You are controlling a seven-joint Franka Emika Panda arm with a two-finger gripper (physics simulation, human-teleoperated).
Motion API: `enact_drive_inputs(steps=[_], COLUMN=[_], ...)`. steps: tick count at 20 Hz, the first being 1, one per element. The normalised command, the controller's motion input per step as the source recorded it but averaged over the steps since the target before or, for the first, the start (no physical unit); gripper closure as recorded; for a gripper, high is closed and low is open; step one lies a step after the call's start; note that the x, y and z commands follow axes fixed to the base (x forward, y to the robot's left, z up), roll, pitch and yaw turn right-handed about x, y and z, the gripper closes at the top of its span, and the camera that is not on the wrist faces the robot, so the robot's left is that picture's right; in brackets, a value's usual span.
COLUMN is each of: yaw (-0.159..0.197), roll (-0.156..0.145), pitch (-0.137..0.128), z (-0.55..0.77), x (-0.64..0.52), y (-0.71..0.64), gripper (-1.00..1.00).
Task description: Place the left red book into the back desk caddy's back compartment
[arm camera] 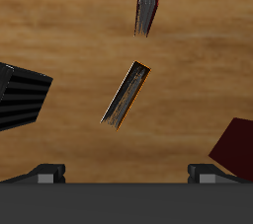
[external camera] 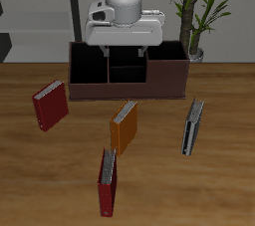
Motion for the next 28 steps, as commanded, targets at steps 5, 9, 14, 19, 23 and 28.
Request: enact_drive_inputs(steps=[5,9,14,19,23,28], yaw=[0.021,-0.035,-0.012,0.019,0.001,-0.008], roll=[-0.002,-0.058,-0.023,-0.001,-0.014,0.003], pitch=[-0.018,-0.042,-0.033,-0.033,-0.021,-0.011], z=[0.05,0.2,0.16,0.14,0.15,0.09], x=[0.16,0.47,0.36,0.32,0.35,0.26], y=[-0.09,-0.2,0.01,0.07,0.03,0.01], gripper=[-1.0,-1.0,-1.0,-1.0,-1.0,-1.0])
